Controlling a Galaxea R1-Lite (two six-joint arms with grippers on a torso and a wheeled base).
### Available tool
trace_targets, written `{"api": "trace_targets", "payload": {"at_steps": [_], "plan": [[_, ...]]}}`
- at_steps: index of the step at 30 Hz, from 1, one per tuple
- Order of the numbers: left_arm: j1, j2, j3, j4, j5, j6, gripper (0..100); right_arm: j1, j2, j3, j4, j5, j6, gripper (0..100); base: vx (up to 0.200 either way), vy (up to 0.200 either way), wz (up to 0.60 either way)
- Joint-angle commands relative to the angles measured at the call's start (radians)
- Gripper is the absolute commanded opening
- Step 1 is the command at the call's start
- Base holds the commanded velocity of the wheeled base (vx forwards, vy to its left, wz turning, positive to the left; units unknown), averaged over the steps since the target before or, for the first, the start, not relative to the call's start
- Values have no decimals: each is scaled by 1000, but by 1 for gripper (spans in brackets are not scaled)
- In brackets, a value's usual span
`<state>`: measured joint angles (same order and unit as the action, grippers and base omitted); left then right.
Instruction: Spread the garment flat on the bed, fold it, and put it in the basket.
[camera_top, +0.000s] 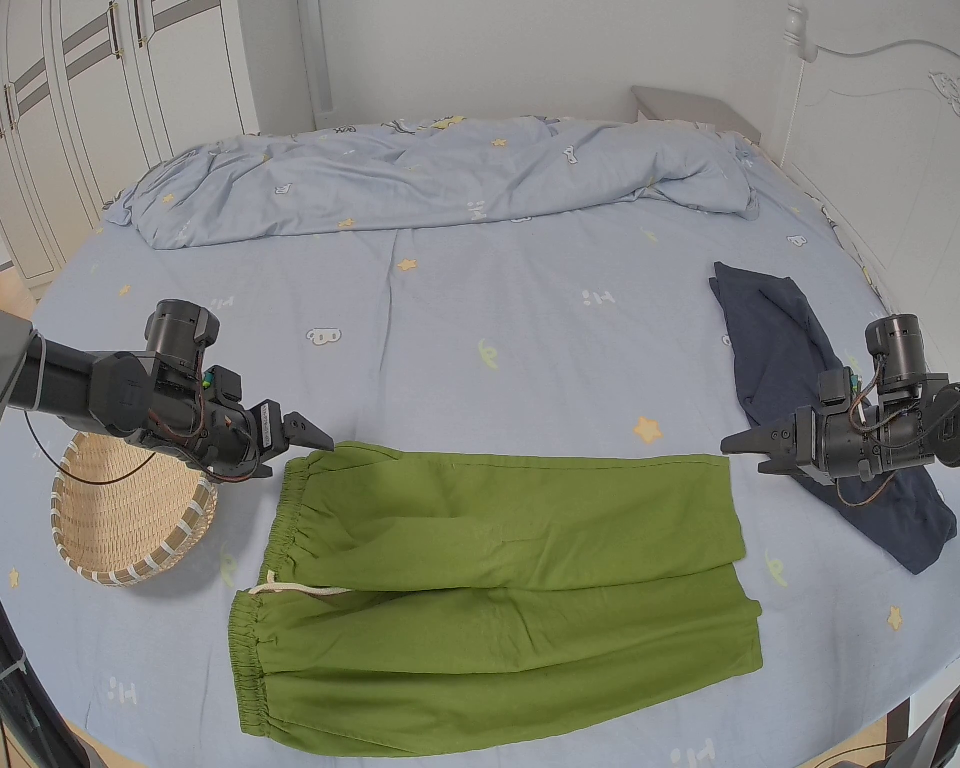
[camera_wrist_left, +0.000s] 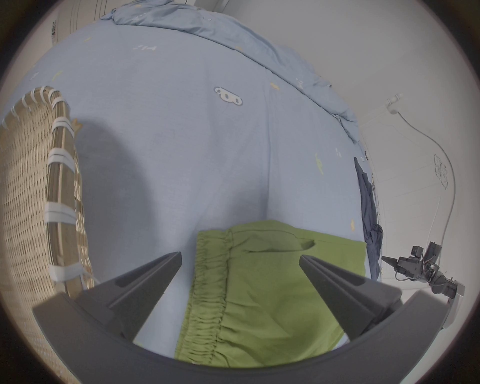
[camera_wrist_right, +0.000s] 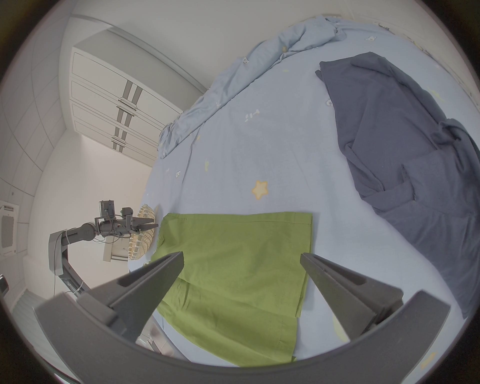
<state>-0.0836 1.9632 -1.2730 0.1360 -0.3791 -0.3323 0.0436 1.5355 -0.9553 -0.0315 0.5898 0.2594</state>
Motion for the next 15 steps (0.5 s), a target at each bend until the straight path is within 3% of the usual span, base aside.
{"api": "trace_targets", "payload": {"at_steps": [1,15], "plan": [[-1,51,-2,-13,8,1,100,2,6,3,-1,1,0,100,0,0,0],[-8,105,-37,-47,9,-4,100,2,14,3,-1,2,0,100,0,0,0]]}}
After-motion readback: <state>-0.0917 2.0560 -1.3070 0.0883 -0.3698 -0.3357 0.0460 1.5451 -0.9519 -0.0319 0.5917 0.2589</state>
